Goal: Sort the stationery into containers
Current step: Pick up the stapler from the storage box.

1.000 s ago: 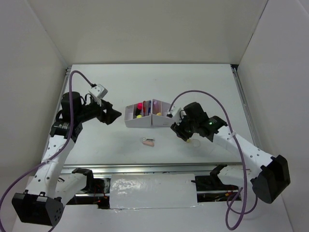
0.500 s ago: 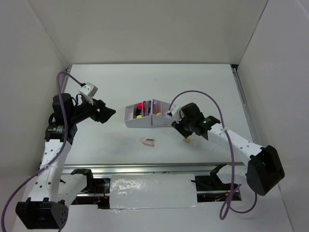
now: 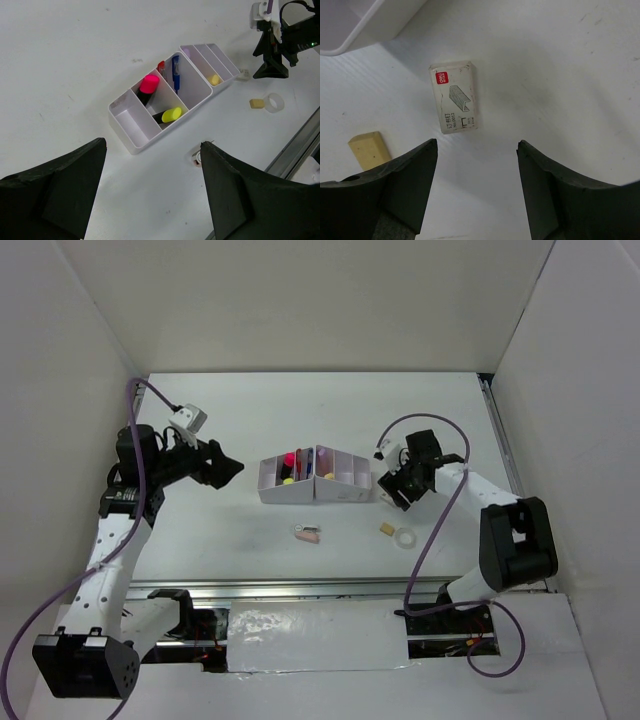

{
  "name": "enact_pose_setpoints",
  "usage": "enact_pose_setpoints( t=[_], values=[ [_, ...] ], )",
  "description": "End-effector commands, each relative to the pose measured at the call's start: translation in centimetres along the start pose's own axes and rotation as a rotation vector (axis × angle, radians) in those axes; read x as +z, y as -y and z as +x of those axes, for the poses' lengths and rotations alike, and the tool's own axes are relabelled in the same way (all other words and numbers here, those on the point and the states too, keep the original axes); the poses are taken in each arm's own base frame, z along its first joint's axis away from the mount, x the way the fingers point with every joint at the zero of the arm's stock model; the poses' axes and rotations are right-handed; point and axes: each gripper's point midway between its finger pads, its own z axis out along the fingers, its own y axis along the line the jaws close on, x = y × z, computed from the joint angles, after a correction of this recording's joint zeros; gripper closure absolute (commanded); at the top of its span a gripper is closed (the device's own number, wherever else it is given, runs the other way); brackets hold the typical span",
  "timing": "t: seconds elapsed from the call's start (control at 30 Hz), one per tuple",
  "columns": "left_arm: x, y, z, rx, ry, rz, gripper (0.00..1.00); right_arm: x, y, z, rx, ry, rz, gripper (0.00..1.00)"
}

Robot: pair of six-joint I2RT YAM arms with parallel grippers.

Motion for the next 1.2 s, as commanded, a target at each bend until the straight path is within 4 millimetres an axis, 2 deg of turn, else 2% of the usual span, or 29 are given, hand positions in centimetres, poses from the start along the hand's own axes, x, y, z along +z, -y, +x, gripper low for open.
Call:
enact_pose_setpoints(
  t=[0.0, 0.37, 0.47, 0.53, 0.63, 0.67, 0.8, 0.87, 0.9, 0.93, 1.07, 1.17],
  values=[
    [-0.4, 0.1, -2.6, 0.053, 0.053, -0.015, 0.12, 0.3, 1.2, -2.5, -0.051, 0.067, -0.008, 0.28],
    [-0.1, -0.2, -1.8, 0.045, 0.036, -0.01, 0.12, 3.1, 1.0, -2.0, -0.016, 0.016, -0.055, 0.3],
    [0.0, -0.3, -1.8, 0.048, 0.037, -0.013, 0.12, 3.3, 1.6, -2.2, 0.005, 0.014, -0.043, 0.33],
    [0.0, -0.2, -1.8, 0.052, 0.037, -0.008, 0.11, 3.3, 1.7, -2.3, 0.002, 0.015, -0.036, 0.39],
    [0.0, 0.0, -1.6, 0.052, 0.039, -0.002, 0.11, 3.2, 1.6, -2.0, -0.005, 0.004, -0.041, 0.53],
    [0.0, 0.0, -1.4, 0.051, 0.036, -0.002, 0.11, 3.1, 1.5, -2.1, -0.006, 0.004, -0.048, 0.62],
    [-0.2, 0.0, -1.6, 0.056, 0.044, -0.004, 0.11, 0.8, 0.6, -2.1, 0.024, -0.002, -0.103, 0.78],
    [-0.1, 0.1, -1.7, 0.063, 0.046, 0.0, 0.11, -1.4, 1.4, -3.5, 0.05, 0.055, -0.086, 0.83],
    [-0.1, 0.0, -1.7, 0.063, 0.045, 0.0, 0.11, -2.3, 1.2, -3.9, 0.064, 0.077, -0.101, 0.84],
    [0.0, 0.0, -1.8, 0.065, 0.051, -0.001, 0.11, -3.8, 1.8, -5.3, 0.081, 0.125, -0.085, 0.84],
    [0.2, -0.1, -2.2, 0.056, 0.066, 0.004, 0.11, -6.8, 1.5, -8.7, 0.115, 0.23, -0.097, 0.86],
    [0.2, 0.1, -2.4, 0.056, 0.065, 0.013, 0.11, -7.9, -1.0, -11.7, 0.09, 0.289, -0.149, 0.86]
  ],
)
